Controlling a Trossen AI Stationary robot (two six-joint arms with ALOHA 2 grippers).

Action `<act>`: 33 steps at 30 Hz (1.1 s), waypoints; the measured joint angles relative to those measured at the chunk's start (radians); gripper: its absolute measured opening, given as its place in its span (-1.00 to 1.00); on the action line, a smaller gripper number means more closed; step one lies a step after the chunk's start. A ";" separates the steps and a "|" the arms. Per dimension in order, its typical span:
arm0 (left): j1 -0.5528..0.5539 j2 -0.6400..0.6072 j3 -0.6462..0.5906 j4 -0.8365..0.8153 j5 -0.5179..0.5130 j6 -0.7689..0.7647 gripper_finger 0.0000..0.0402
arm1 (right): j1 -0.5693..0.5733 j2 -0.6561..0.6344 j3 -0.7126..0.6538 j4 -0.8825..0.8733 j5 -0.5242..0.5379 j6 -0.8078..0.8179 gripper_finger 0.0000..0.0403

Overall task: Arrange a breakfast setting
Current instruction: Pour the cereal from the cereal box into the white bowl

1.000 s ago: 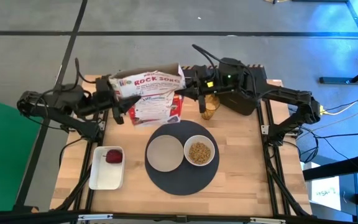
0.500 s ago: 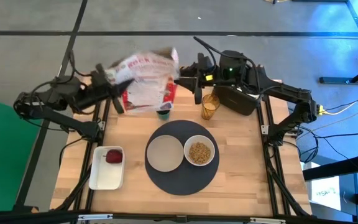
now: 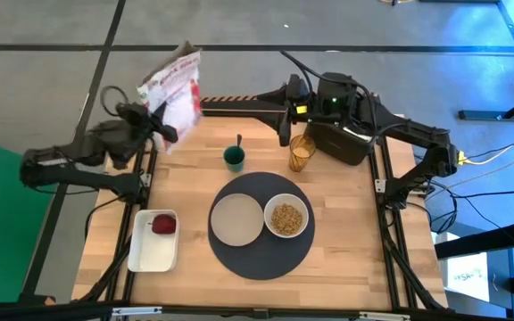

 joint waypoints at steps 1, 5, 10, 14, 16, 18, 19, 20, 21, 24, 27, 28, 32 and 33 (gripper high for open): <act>0.022 -0.006 -0.041 0.017 0.014 -0.017 -1.00 | 0.000 0.000 0.000 -0.001 0.000 0.000 0.21; 0.117 -0.015 -0.210 0.072 0.076 -0.035 -1.00 | 0.000 0.001 0.000 -0.007 -0.001 0.001 0.17; 0.246 -0.017 -0.382 0.179 0.166 -0.106 -1.00 | 0.000 0.001 0.000 -0.058 -0.001 0.003 0.16; 0.325 -0.019 -0.462 0.293 0.253 -0.156 -1.00 | 0.000 0.001 0.000 -0.093 0.000 0.022 0.16; 0.351 -0.018 -0.483 0.342 0.290 -0.158 -1.00 | 0.000 0.001 0.000 -0.102 0.000 0.034 0.16; 0.370 -0.018 -0.488 0.376 0.323 -0.156 -1.00 | 0.000 0.001 0.000 -0.111 0.000 0.050 0.16; 0.381 -0.018 -0.489 0.387 0.340 -0.146 -1.00 | 0.000 0.001 0.000 -0.115 0.000 0.058 0.16; 0.391 -0.017 -0.490 0.398 0.360 -0.132 -1.00 | 0.000 0.001 0.000 -0.119 0.000 0.063 0.16; 0.401 -0.017 -0.490 0.406 0.379 -0.125 -1.00 | 0.000 0.001 0.000 -0.123 0.002 0.065 0.16; 0.435 -0.016 -0.490 0.409 0.454 -0.140 -1.00 | 0.000 0.001 -0.001 -0.134 0.024 0.069 0.16; 0.468 -0.012 -0.490 0.407 0.550 -0.138 -1.00 | 0.000 0.001 -0.001 -0.135 0.027 0.082 0.16; 0.474 -0.012 -0.490 0.402 0.560 -0.136 -1.00 | 0.000 0.001 -0.001 -0.134 0.031 0.082 0.16; 0.493 -0.010 -0.490 0.393 0.540 -0.137 -0.99 | 0.000 0.001 -0.001 -0.133 0.034 0.082 0.16; 0.497 -0.009 -0.490 0.393 0.540 -0.137 -0.97 | 0.000 0.001 -0.001 -0.133 0.034 0.082 0.16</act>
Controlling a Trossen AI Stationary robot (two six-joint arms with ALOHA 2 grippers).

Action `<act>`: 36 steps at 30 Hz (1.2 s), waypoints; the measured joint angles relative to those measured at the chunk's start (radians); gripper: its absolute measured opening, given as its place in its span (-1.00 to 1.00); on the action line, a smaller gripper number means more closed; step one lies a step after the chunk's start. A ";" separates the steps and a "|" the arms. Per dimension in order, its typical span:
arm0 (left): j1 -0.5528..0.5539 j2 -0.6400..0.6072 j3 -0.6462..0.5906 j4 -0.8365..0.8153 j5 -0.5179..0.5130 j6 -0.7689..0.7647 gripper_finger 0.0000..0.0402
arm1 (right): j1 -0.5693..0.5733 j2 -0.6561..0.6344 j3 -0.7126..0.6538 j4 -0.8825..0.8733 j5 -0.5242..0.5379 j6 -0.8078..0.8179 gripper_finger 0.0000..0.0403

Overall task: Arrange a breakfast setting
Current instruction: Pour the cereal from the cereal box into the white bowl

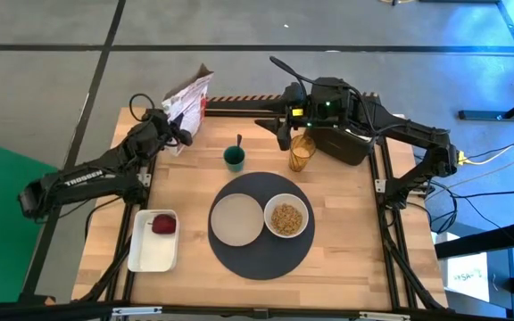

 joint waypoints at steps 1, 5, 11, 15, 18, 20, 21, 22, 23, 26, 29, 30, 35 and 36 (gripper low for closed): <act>0.003 -0.001 0.000 -0.002 0.005 0.000 -0.94 | 0.000 0.000 0.000 0.000 0.000 0.000 0.16; 0.018 0.000 0.000 -0.045 0.054 -0.042 -0.78 | 0.000 0.000 0.000 -0.005 0.000 0.000 0.16; 0.026 -0.008 0.000 -0.080 0.159 -0.153 -0.46 | 0.000 -0.001 0.000 -0.031 0.000 0.000 0.16; 0.025 -0.032 0.017 -0.100 0.172 -0.157 -0.31 | 0.000 -0.003 0.000 -0.031 0.000 0.000 0.16; 0.025 -0.051 0.057 -0.140 0.171 -0.145 -0.24 | -0.008 -0.003 0.000 -0.031 -0.001 0.002 0.16; 0.025 -0.060 0.090 -0.174 0.169 -0.123 -0.21 | -0.015 -0.003 0.000 -0.031 -0.003 0.013 0.16; 0.025 -0.065 0.109 -0.193 0.171 -0.113 -0.19 | -0.016 -0.003 0.000 -0.031 -0.004 0.023 0.16; 0.025 -0.068 0.130 -0.215 0.173 -0.100 -0.18 | -0.023 -0.003 0.000 -0.031 -0.004 0.025 0.16; 0.025 -0.069 0.153 -0.237 0.174 -0.090 -0.17 | -0.030 -0.006 -0.001 -0.031 -0.009 0.025 0.16; 0.025 -0.069 0.227 -0.312 0.196 -0.056 -0.14 | -0.042 -0.018 -0.001 -0.030 -0.021 0.027 0.16; 0.024 -0.069 0.307 -0.371 0.225 -0.026 -0.12 | -0.062 -0.036 -0.001 -0.031 -0.029 0.027 0.16; 0.024 -0.069 0.335 -0.394 0.233 -0.018 -0.11 | -0.069 -0.042 -0.001 -0.031 -0.032 0.027 0.16; 0.024 -0.068 0.458 -0.461 0.247 0.024 -0.08 | -0.117 -0.073 -0.001 -0.031 -0.044 0.026 0.16; 0.024 -0.068 0.478 -0.462 0.247 0.035 -0.08 | -0.128 -0.077 -0.001 -0.031 -0.045 0.026 0.16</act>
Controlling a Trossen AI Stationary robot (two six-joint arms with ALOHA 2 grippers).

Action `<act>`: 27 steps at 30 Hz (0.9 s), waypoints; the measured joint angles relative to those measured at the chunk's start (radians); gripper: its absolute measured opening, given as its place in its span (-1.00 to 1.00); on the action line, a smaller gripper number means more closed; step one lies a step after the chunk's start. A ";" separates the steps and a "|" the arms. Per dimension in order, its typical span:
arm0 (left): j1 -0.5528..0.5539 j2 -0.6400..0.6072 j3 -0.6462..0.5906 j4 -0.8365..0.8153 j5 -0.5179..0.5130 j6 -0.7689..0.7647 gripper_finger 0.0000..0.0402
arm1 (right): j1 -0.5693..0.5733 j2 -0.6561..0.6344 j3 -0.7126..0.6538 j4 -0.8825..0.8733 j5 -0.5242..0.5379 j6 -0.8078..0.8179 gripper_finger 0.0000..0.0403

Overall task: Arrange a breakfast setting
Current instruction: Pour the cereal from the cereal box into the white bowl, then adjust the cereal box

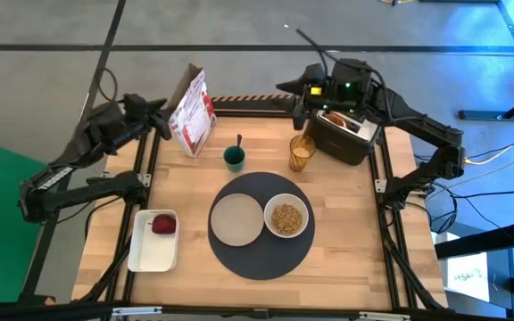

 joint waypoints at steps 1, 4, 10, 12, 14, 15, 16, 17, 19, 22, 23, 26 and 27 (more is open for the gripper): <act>0.000 0.000 0.020 0.000 0.000 0.007 -0.08 | -0.009 -0.004 0.000 -0.002 0.000 0.000 0.16; 0.000 0.002 0.075 0.000 0.007 0.011 -0.08 | -0.049 -0.013 0.000 -0.051 0.028 0.001 0.16; -0.001 0.071 0.162 0.008 0.130 0.057 -0.08 | -0.201 -0.006 0.001 -0.252 0.081 0.006 0.16; -0.002 0.112 0.174 0.006 0.145 0.077 -0.08 | -0.252 -0.004 0.001 -0.291 0.059 0.010 0.16; -0.008 0.157 0.186 0.015 0.163 0.078 -0.08 | -0.298 -0.004 0.001 -0.319 0.034 -0.001 0.16; -0.013 0.180 0.193 0.029 0.182 0.078 -0.08 | -0.319 -0.004 0.001 -0.332 0.033 -0.016 0.16; -0.019 0.203 0.199 0.043 0.205 0.081 -0.08 | -0.341 -0.004 0.001 -0.350 0.033 -0.035 0.16; -0.026 0.228 0.208 0.054 0.228 0.083 -0.08 | -0.364 -0.001 0.001 -0.367 0.034 -0.057 0.16; -0.041 0.282 0.232 0.060 0.259 0.105 -0.08 | -0.414 0.003 0.000 -0.413 0.035 -0.090 0.16; -0.074 0.359 0.257 0.059 0.264 0.142 -0.08 | -0.478 0.017 -0.017 -0.462 0.038 -0.107 0.16; -0.084 0.383 0.266 0.058 0.264 0.155 -0.08 | -0.500 0.023 -0.027 -0.483 0.027 -0.108 0.16; -0.106 0.439 0.295 0.055 0.237 0.188 -0.08 | -0.543 0.035 -0.069 -0.512 -0.022 -0.108 0.16; -0.108 0.451 0.303 0.047 0.213 0.197 -0.08 | -0.551 0.035 -0.087 -0.513 -0.039 -0.107 0.16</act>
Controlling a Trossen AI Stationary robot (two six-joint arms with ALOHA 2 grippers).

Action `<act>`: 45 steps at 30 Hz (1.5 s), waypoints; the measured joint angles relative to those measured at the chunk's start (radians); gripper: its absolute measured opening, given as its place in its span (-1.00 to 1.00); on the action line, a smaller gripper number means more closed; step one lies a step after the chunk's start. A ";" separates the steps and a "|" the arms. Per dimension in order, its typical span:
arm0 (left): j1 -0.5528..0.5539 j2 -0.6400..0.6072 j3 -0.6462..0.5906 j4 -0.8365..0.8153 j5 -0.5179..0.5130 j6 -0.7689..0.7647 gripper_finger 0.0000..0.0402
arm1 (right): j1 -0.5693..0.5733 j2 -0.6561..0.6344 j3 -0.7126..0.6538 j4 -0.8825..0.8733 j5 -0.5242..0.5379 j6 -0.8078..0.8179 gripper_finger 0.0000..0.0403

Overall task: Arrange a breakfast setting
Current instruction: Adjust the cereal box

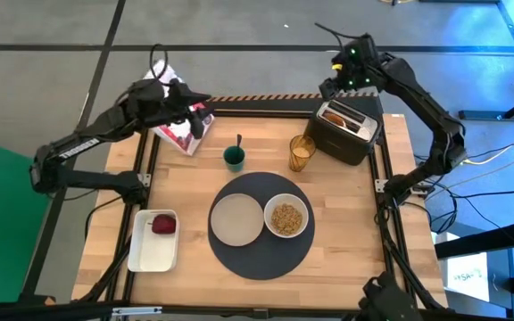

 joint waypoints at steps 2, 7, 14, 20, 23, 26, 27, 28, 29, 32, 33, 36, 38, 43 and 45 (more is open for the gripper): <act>0.000 0.016 0.014 -0.017 -0.058 0.021 -0.08 | -0.012 0.000 -0.036 -0.002 -0.019 0.002 0.16; 0.018 0.023 0.022 -0.045 -0.109 0.042 -0.08 | -0.009 0.000 -0.085 -0.002 -0.034 0.022 0.16; 0.053 0.020 0.023 -0.066 -0.115 0.028 -0.08 | 0.014 0.000 -0.090 0.056 -0.051 0.036 0.16; 0.119 0.021 0.023 -0.152 -0.148 -0.092 -0.08 | 0.025 0.000 -0.090 0.104 -0.106 0.083 0.16; 0.192 0.037 0.023 -0.218 -0.128 -0.176 -0.08 | 0.041 0.000 -0.090 0.145 -0.145 0.109 0.16; 0.286 0.073 0.023 -0.239 -0.104 -0.232 -0.07 | 0.075 0.000 -0.090 0.213 -0.171 0.144 0.16; 0.320 0.092 0.023 -0.238 -0.098 -0.248 -0.06 | 0.090 0.000 -0.090 0.244 -0.172 0.158 0.16; 0.353 0.111 0.023 -0.238 -0.085 -0.257 -0.05 | 0.105 0.000 -0.090 0.273 -0.172 0.167 0.16; 0.385 0.134 0.023 -0.238 -0.076 -0.270 -0.03 | 0.119 0.000 -0.090 0.300 -0.172 0.182 0.16; 0.473 0.216 0.023 -0.242 -0.043 -0.325 0.05 | 0.155 0.000 -0.090 0.351 -0.173 0.215 0.16; 0.497 0.246 0.023 -0.250 -0.034 -0.341 0.09 | 0.165 0.000 -0.090 0.358 -0.174 0.223 0.16; 0.552 0.320 0.023 -0.274 -0.018 -0.360 0.18 | 0.189 0.000 -0.090 0.361 -0.170 0.256 0.16; 0.575 0.345 0.023 -0.286 -0.003 -0.360 0.24 | 0.208 0.000 -0.090 0.361 -0.155 0.281 0.16; 0.613 0.354 0.023 -0.263 -0.004 -0.319 0.32 | 0.272 0.035 -0.089 0.446 -0.110 0.346 0.16; 0.639 0.354 0.023 -0.251 0.001 -0.315 0.34 | 0.296 0.075 -0.089 0.526 -0.115 0.392 0.16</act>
